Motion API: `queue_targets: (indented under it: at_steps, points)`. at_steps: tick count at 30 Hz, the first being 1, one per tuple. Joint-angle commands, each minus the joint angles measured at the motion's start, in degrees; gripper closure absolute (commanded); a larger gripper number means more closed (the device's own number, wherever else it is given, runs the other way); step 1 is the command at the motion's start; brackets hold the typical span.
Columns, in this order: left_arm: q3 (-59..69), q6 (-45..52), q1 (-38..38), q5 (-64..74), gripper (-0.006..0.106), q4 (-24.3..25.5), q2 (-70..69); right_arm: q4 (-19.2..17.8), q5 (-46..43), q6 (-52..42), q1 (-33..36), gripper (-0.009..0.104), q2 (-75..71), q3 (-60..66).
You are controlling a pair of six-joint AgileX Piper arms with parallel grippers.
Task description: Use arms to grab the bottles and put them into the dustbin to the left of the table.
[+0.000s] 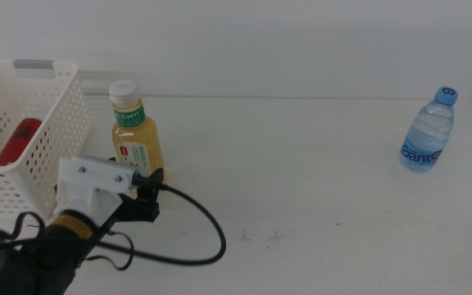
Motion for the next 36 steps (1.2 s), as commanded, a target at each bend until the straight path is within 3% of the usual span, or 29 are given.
queue_targets:
  at_steps: [1,11,19,29,33,36]
  points:
    - [-2.5,-0.8,0.0,0.7,0.007,-1.0,1.1,-0.6,-0.6,-0.2,-0.5,0.007,-0.3,0.2]
    - [-11.7,0.0,0.0,15.1,0.007,-4.6,1.5,-0.6,-0.6,-0.2,-0.5,0.007,-0.3,0.2]
    - [-15.5,4.6,0.0,16.2,0.007,-8.5,2.3,-0.6,-0.6,-0.2,-0.5,0.007,-0.3,0.2]
    - [-19.2,4.4,0.0,15.1,0.008,-6.5,8.3,-0.6,-0.6,-0.2,-0.5,0.007,-0.3,0.2]
    - [-19.0,4.4,0.0,15.4,0.025,-6.3,6.7,-0.6,-0.6,-0.2,-0.5,0.007,-0.3,0.2]
    - [-17.6,4.4,0.0,20.2,0.052,-6.3,0.1,-0.6,-0.6,-0.2,-0.5,0.007,-0.3,0.2]
